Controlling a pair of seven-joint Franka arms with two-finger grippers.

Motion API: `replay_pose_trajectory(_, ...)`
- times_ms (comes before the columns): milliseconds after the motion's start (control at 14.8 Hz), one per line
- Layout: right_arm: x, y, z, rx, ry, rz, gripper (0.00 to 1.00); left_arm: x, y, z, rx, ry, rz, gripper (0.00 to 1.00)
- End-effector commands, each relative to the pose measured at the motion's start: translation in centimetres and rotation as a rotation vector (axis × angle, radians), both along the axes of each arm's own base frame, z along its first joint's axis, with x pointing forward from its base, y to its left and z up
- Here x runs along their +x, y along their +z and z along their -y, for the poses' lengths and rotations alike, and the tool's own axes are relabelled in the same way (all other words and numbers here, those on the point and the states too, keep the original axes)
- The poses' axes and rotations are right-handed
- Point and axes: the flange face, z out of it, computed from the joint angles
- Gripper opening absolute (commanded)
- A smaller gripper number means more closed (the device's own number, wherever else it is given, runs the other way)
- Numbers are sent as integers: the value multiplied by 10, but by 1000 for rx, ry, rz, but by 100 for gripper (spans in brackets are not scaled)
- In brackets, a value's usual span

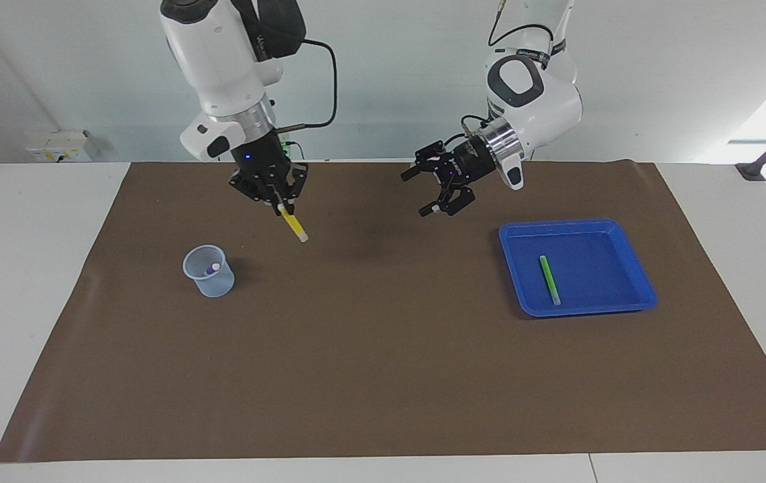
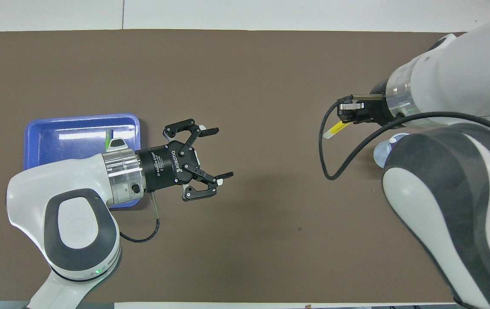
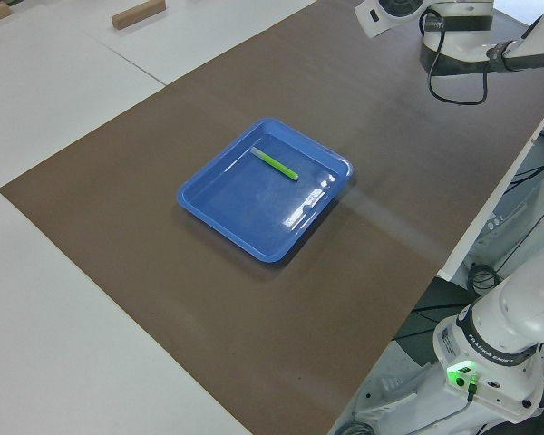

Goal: Transfer and insert pens with both arms
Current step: 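Carry the yellow pen to the cup while the left gripper returns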

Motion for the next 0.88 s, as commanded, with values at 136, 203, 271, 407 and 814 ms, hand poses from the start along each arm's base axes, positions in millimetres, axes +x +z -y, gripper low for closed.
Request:
replay_pose_trajectory(136, -16, -27, 66, -143, 91, -24, 0, 3, -9, -34, 143, -83, 24, 100)
replay_pose_trajectory(203, -21, -35, 78, -161, 99, -42, 0, 3, -11, -40, 217, -149, 42, 100)
replay_pose_trajectory(271, -27, -44, 91, -167, 103, -60, 0, 1, -15, -42, 284, -232, 46, 100)
replay_pose_trajectory(407, -36, -62, 114, -173, 125, -44, 0, 1, -19, -55, 371, -313, 40, 100)
replay_pose_trajectory(814, -43, -91, 149, -191, 168, -30, 0, 13, -36, -104, 743, -535, 142, 100)
